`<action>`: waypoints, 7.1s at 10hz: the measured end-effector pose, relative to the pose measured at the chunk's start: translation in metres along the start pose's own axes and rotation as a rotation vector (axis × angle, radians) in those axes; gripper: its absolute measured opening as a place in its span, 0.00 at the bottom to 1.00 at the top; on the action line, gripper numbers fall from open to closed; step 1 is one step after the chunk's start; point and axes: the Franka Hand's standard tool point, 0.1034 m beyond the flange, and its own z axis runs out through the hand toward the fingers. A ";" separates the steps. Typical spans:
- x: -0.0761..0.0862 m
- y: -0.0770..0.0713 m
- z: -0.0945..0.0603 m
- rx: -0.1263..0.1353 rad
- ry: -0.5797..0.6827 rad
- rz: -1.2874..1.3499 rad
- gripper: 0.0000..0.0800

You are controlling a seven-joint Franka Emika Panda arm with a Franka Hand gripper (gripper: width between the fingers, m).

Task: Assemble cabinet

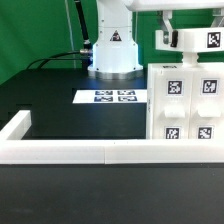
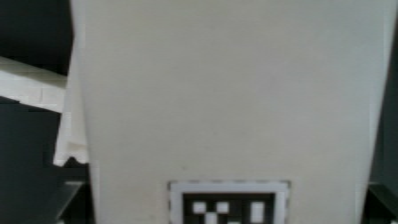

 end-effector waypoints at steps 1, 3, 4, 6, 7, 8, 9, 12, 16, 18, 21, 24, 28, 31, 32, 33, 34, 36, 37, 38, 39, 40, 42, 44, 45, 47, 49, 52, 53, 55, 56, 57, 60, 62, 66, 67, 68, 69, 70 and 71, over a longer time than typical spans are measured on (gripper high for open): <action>0.000 0.000 0.003 0.000 -0.003 -0.005 0.70; -0.003 0.000 0.016 0.002 -0.021 -0.021 0.70; -0.001 0.000 0.016 0.001 -0.016 -0.028 0.70; 0.002 0.001 0.017 -0.006 0.012 -0.034 0.70; 0.004 0.002 0.016 -0.008 0.021 -0.034 0.70; 0.004 0.002 0.016 -0.008 0.021 -0.034 0.70; 0.004 0.002 0.016 -0.008 0.022 -0.034 0.70; 0.004 0.002 0.016 -0.008 0.022 -0.034 0.70; 0.004 0.002 0.016 -0.006 0.022 0.061 0.70; 0.004 0.001 0.016 -0.004 0.023 0.208 0.70; 0.002 0.000 0.017 0.007 0.044 0.534 0.70; 0.001 0.001 0.017 0.027 0.041 0.804 0.70; 0.002 -0.004 0.018 0.036 0.037 1.193 0.70; 0.001 -0.008 0.020 0.038 0.030 1.468 0.69; 0.000 -0.008 0.020 0.042 0.027 1.518 0.68; 0.000 -0.008 0.021 0.052 0.020 1.620 0.68; 0.000 -0.008 0.021 0.060 0.013 1.691 0.68; 0.001 -0.008 0.021 0.072 0.004 1.763 0.68; 0.001 -0.009 0.021 0.072 0.004 1.762 0.74; 0.001 -0.010 0.021 0.072 0.004 1.742 0.74; 0.001 -0.011 0.017 0.070 0.001 1.699 0.95; 0.002 -0.011 0.011 0.074 0.003 1.663 0.99; 0.006 -0.012 -0.003 0.109 0.010 1.640 1.00; 0.009 -0.013 -0.014 0.133 0.013 1.644 1.00; 0.008 -0.014 -0.011 0.130 0.013 1.605 1.00; 0.009 -0.014 -0.011 0.118 0.023 1.522 1.00; 0.011 -0.019 -0.013 0.096 0.048 1.212 1.00; 0.010 -0.018 -0.011 0.082 0.059 0.792 1.00; 0.009 -0.019 -0.011 0.078 0.055 0.701 1.00; 0.009 -0.018 -0.011 0.073 0.059 0.568 1.00; 0.009 -0.018 -0.011 0.070 0.062 0.493 1.00; 0.009 -0.018 -0.011 0.068 0.064 0.416 1.00; 0.009 -0.011 -0.010 0.044 0.097 0.027 1.00; 0.009 -0.011 -0.010 0.012 0.095 -0.239 1.00; 0.007 -0.013 -0.007 -0.058 0.062 -0.699 1.00; 0.006 -0.010 -0.007 -0.064 0.054 -0.770 1.00; 0.005 -0.008 -0.006 -0.068 0.050 -0.827 1.00; 0.003 -0.007 -0.005 -0.069 0.045 -0.874 1.00; 0.003 -0.006 -0.004 -0.076 0.036 -0.955 1.00; 0.002 -0.007 -0.002 -0.080 0.029 -0.981 1.00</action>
Offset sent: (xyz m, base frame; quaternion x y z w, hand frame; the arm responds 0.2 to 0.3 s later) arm 0.0046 0.0066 -0.0194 0.0128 -0.0036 -0.0374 0.9992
